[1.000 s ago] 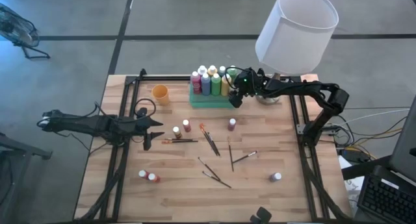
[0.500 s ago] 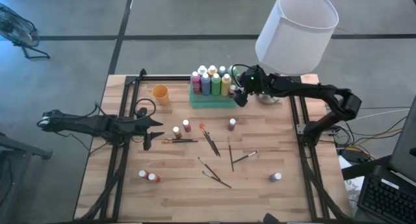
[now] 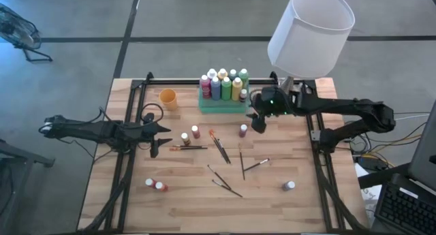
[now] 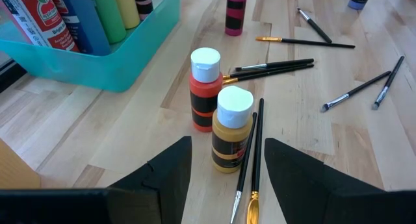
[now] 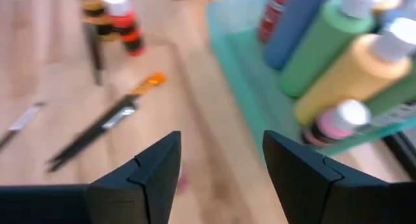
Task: Pick & Place Paint Supplies
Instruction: Put the small pink paint bottle into the green bin
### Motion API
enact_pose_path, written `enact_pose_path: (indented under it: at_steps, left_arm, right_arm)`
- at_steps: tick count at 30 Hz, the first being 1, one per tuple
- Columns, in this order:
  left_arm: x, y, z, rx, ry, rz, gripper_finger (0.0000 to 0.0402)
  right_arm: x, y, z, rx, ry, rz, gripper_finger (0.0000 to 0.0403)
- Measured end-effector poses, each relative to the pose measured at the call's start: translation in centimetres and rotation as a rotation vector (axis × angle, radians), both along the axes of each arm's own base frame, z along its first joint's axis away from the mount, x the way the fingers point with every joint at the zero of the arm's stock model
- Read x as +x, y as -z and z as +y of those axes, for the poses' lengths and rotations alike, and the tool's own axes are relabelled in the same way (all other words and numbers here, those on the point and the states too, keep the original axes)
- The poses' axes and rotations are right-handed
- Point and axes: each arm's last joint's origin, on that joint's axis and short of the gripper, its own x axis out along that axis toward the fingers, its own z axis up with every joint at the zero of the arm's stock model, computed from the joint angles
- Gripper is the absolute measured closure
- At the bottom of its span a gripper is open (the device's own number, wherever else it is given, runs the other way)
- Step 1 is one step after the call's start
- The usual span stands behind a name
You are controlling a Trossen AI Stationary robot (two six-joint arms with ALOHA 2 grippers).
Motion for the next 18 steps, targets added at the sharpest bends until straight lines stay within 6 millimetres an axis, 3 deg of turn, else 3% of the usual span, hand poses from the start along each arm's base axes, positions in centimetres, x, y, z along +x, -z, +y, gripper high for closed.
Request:
enact_pose_path:
  at_steps: [7, 18]
  left_arm:
    - [0.0, 0.0, 0.0, 0.000, 0.000, 0.000, 0.0202]
    - [0.0, 0.0, 0.0, 0.000, 0.000, 0.000, 0.0202]
  right_arm:
    - [0.2, -0.4, 3.6, 0.055, -0.079, -0.032, 0.0177]
    - [0.5, 0.0, 5.8, 0.074, -0.076, -0.027, 0.0163]
